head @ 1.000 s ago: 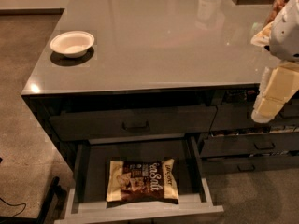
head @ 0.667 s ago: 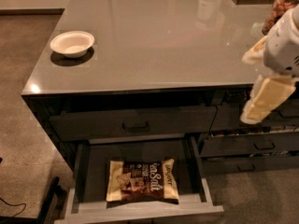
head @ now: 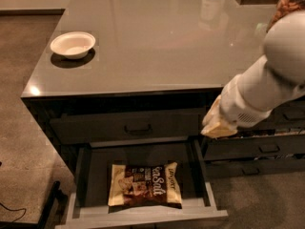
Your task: Pick brown chip bag from middle drawer and place on counter
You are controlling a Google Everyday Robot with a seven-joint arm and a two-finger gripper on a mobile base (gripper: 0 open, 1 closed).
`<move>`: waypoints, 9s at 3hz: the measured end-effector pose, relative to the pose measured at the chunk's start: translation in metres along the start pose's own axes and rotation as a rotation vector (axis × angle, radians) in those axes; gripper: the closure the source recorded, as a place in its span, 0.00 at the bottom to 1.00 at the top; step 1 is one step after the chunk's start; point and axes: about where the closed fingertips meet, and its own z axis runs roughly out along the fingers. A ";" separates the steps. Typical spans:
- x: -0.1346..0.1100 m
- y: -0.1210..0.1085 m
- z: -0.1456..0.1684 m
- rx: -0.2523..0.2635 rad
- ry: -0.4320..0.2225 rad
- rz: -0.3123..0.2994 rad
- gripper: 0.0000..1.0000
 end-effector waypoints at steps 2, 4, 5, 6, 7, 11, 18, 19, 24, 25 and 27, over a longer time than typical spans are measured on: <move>-0.007 0.029 0.093 -0.090 -0.014 -0.031 1.00; -0.001 0.038 0.116 -0.086 -0.045 -0.035 1.00; 0.011 0.064 0.202 -0.103 -0.166 -0.016 1.00; 0.008 0.070 0.294 -0.110 -0.286 0.040 1.00; 0.009 0.071 0.294 -0.110 -0.285 0.039 1.00; 0.021 0.058 0.384 -0.111 -0.292 -0.024 0.18; 0.031 0.064 0.477 -0.110 -0.424 0.007 0.44; 0.028 0.065 0.472 -0.116 -0.420 0.001 0.67; -0.006 -0.020 0.282 -0.132 -0.306 0.153 1.00; -0.006 -0.020 0.282 -0.132 -0.306 0.153 1.00; -0.026 -0.020 0.243 -0.135 -0.301 0.125 1.00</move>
Offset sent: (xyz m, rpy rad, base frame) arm -0.0016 0.0366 -0.0713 0.0199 0.0564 0.0557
